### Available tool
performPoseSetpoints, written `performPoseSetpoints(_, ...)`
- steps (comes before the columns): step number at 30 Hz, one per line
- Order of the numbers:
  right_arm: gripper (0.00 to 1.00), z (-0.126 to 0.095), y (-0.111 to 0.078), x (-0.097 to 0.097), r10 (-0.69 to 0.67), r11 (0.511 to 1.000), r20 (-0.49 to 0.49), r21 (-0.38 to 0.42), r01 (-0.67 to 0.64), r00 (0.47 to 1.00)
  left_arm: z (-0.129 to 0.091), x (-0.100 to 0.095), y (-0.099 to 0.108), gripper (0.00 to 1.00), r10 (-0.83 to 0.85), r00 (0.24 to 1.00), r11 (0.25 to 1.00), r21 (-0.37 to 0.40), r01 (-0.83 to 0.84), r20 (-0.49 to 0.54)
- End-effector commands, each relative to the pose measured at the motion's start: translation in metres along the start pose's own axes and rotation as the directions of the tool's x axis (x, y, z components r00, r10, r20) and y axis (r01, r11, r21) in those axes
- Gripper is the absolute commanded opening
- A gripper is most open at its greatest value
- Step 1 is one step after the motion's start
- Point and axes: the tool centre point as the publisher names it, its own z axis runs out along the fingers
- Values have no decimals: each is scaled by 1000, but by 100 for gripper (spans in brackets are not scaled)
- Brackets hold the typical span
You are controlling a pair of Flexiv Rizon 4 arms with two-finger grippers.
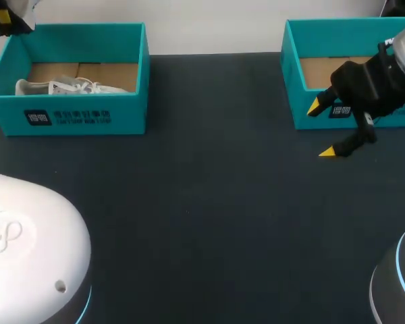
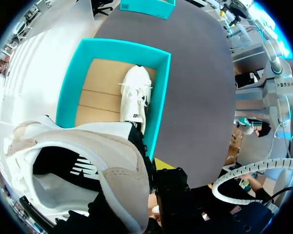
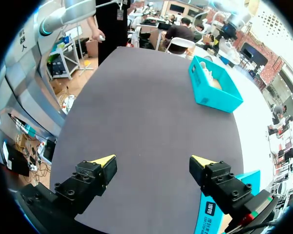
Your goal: Take the shoe out of the shoebox, open the shoe tongue, remove and reinsert the insole, then place the shoe into the shoebox
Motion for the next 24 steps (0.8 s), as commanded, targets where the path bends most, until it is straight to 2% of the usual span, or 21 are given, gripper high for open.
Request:
performPoseSetpoints(1, 100, 2, 0, -1, 1, 1000, -2, 2, -1, 1000, -3, -1, 1, 0, 1, 1000, 1000, -2, -1, -3)
performPoseSetpoints(6, 100, 2, 0, -1, 1, 1000, -2, 2, -1, 1000, -1, -16, 5, 0, 75, 997, 997, 11, -75, 7)
performPoseSetpoints(12, 100, 2, 0, -1, 1, 1000, -2, 2, -1, 1000, 1, -52, 14, 0, 158, 987, 987, -2, -158, -14)
performPoseSetpoints(16, 100, 2, 0, -1, 1, 1000, -2, 2, -1, 1000, 6, -74, 15, 0, 197, 979, 980, -34, -195, 49)
performPoseSetpoints(18, 100, 2, 0, -1, 1, 1000, -2, 2, -1, 1000, 9, -85, 16, 0, 243, 969, 970, -35, -242, 46)
performPoseSetpoints(21, 100, 2, 0, -1, 1, 1000, -2, 2, -1, 1000, 8, -93, 23, 0, 390, 920, 920, -34, -390, 29)
performPoseSetpoints(23, 100, 2, 0, -1, 1, 1000, -2, 2, -1, 1000, 6, -93, 28, 0, 490, 871, 870, -70, -487, 29)
performPoseSetpoints(24, 100, 2, 0, -1, 1, 1000, -2, 2, -1, 1000, 4, -92, 30, 0, 536, 844, 840, -115, -530, 28)
